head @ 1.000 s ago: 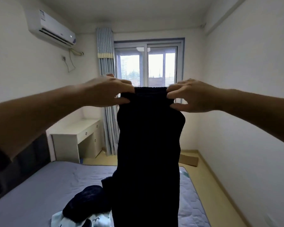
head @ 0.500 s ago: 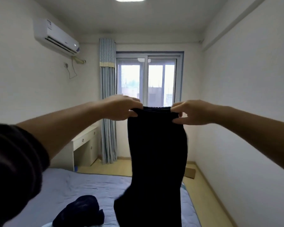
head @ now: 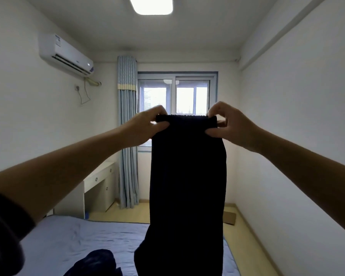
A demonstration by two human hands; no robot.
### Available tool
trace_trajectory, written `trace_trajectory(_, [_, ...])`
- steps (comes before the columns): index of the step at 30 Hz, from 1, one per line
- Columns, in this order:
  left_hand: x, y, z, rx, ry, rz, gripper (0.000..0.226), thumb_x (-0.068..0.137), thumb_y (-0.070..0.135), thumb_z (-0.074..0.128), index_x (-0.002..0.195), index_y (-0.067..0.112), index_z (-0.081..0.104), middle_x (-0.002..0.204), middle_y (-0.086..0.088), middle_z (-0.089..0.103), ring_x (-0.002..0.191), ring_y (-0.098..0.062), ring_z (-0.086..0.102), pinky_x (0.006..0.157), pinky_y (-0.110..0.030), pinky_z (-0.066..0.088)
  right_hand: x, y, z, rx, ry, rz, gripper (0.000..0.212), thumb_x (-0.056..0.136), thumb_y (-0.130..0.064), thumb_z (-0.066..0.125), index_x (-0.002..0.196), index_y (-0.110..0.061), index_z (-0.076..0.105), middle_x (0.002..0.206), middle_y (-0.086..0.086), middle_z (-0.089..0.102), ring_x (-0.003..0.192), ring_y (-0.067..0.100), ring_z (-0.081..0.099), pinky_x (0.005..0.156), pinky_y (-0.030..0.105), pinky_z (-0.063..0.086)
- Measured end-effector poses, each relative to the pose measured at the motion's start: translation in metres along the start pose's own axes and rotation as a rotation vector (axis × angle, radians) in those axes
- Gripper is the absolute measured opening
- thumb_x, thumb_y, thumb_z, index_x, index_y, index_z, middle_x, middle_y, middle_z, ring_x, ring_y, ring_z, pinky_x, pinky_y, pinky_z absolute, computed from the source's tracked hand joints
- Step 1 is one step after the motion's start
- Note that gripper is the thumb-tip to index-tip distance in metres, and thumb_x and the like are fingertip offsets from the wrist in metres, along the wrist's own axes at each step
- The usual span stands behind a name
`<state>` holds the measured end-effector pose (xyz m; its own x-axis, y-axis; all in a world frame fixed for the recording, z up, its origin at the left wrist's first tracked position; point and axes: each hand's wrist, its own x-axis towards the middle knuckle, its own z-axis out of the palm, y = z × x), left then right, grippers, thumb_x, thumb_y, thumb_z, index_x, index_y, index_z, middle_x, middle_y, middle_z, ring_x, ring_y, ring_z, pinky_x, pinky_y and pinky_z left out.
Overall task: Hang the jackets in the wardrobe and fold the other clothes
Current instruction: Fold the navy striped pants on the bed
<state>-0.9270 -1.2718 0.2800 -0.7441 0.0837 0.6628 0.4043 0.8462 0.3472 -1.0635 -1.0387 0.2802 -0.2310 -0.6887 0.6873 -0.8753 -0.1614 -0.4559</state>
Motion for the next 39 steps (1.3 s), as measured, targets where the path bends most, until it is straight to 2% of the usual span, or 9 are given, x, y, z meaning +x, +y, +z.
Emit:
trace_trajectory(4, [0.008,0.010,-0.006,-0.257,0.112,-0.181,0.008,0.093,0.017,0.057,0.091,0.024,0.054,0.087,-0.004,0.063,0.075,-0.013,0.062,0.067,-0.022,0.051,0.005,-0.014,-0.003,0.561,-0.044,0.364,0.062,0.071,-0.011,0.068,0.128,-0.015,0.044,0.109,0.012,0.062,0.087,0.020,0.069,0.067,0.022,0.055])
trace_trajectory(9, [0.008,0.009,0.009,-0.378,0.113,-0.395,0.030,0.088,0.013,0.064,0.113,0.017,0.047,0.097,-0.011,0.062,0.076,-0.016,0.065,0.061,-0.018,0.053,-0.005,-0.006,0.022,0.551,-0.135,0.635,0.066,0.066,-0.041,0.068,0.115,0.002,0.057,0.092,0.009,0.071,0.084,0.020,0.070,0.062,0.022,0.054])
trace_trajectory(17, [0.002,0.000,0.000,-0.527,-0.249,-0.648,0.040,0.082,0.008,0.063,0.118,-0.007,0.057,0.108,-0.017,0.068,0.093,-0.021,0.068,0.082,-0.024,0.056,-0.010,0.003,0.014,0.333,-0.128,0.612,0.043,0.073,-0.030,0.068,0.105,-0.001,0.063,0.090,0.009,0.066,0.092,0.020,0.066,0.076,0.022,0.054])
trace_trajectory(21, [0.003,0.010,-0.021,-0.630,-0.415,-0.605,0.043,0.071,0.016,0.070,0.109,-0.003,0.062,0.096,-0.012,0.070,0.081,-0.017,0.070,0.070,-0.021,0.058,-0.006,-0.009,0.000,0.332,-0.201,0.550,0.056,0.060,-0.037,0.074,0.102,0.001,0.066,0.086,0.009,0.070,0.083,0.017,0.069,0.068,0.020,0.057])
trace_trajectory(26, [0.011,0.020,-0.037,-0.553,-0.444,-0.483,0.100,0.033,0.045,0.094,0.115,-0.001,0.059,0.091,-0.009,0.067,0.076,-0.016,0.067,0.067,-0.022,0.055,0.012,-0.022,-0.027,0.461,-0.294,0.550,0.038,0.065,-0.022,0.072,0.096,-0.001,0.065,0.084,0.011,0.071,0.077,0.019,0.071,0.063,0.023,0.057])
trace_trajectory(30, [0.025,-0.003,-0.029,-0.488,-0.493,-0.482,0.083,0.045,0.054,0.087,0.108,0.005,0.066,0.097,-0.008,0.071,0.085,-0.016,0.067,0.074,-0.025,0.054,0.024,0.000,-0.040,0.489,-0.489,0.623,0.045,0.063,-0.016,0.084,0.103,-0.001,0.070,0.104,0.016,0.070,0.093,0.024,0.070,0.073,0.026,0.058])
trace_trajectory(34, [0.054,-0.058,0.027,-0.210,-0.445,-0.668,0.033,0.091,0.033,0.057,0.113,0.009,0.062,0.104,-0.007,0.068,0.101,-0.022,0.061,0.083,-0.033,0.048,0.036,0.069,-0.007,0.062,-0.337,0.706,0.033,0.081,-0.013,0.071,0.111,-0.002,0.064,0.105,0.012,0.069,0.094,0.021,0.067,0.083,0.030,0.056])
trace_trajectory(37, [0.094,-0.097,0.080,0.049,-0.159,-0.708,0.027,0.097,0.031,0.049,0.115,0.011,0.057,0.107,-0.010,0.063,0.095,-0.024,0.058,0.078,-0.034,0.044,0.055,0.130,0.027,-0.578,-0.003,0.470,0.029,0.086,-0.019,0.069,0.110,-0.005,0.060,0.108,0.013,0.064,0.098,0.026,0.060,0.087,0.038,0.051])
trace_trajectory(39, [0.123,-0.112,0.090,0.122,0.064,-0.616,0.026,0.096,0.028,0.051,0.116,0.013,0.057,0.101,-0.007,0.062,0.085,-0.021,0.057,0.070,-0.029,0.042,0.072,0.151,0.027,-0.609,0.169,0.377,0.028,0.087,-0.018,0.068,0.111,-0.007,0.057,0.107,0.013,0.064,0.096,0.028,0.060,0.086,0.039,0.051])
